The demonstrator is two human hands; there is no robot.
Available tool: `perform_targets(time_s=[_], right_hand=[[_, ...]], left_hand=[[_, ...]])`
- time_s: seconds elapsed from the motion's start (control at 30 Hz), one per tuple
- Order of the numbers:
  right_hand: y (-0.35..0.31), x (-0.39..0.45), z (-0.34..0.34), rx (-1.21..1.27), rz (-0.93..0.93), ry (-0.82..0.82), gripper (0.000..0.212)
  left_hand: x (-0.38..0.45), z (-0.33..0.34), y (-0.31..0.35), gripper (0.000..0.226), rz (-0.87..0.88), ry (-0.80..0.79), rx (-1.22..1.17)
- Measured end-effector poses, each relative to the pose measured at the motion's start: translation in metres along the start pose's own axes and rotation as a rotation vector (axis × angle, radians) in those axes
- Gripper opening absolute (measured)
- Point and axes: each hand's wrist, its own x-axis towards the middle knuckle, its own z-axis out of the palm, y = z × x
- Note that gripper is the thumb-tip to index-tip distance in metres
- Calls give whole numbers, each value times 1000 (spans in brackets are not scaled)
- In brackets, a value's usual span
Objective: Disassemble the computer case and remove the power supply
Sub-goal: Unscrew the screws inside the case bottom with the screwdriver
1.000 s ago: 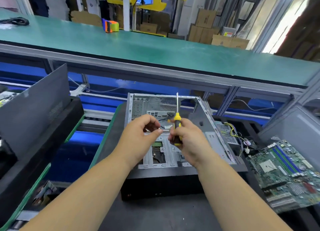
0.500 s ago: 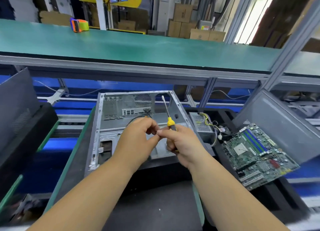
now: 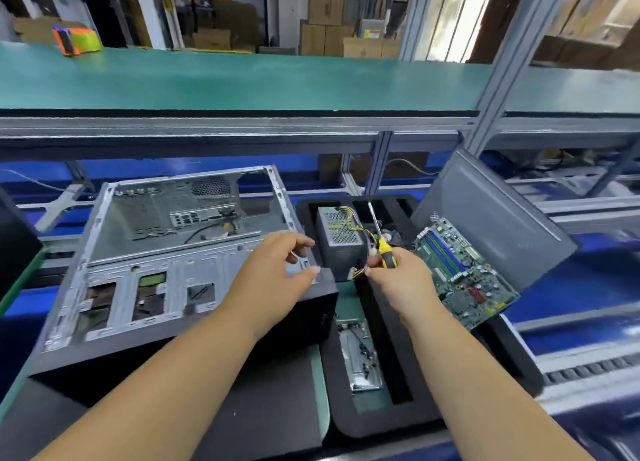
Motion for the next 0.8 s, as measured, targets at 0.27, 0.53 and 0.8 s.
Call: perform_targets(time_s=[0.27, 0.53, 0.8], right_hand=[[30, 18, -8, -113, 47, -83, 5], [-3, 11, 18, 134, -25, -99, 17], [-61, -13, 80, 193, -219, -166, 17]], left_hand=[[-5, 10, 4, 27, -35, 12, 46], [-13, -15, -13, 28, -97, 71, 59], [-35, -70, -55, 28, -96, 120, 95]])
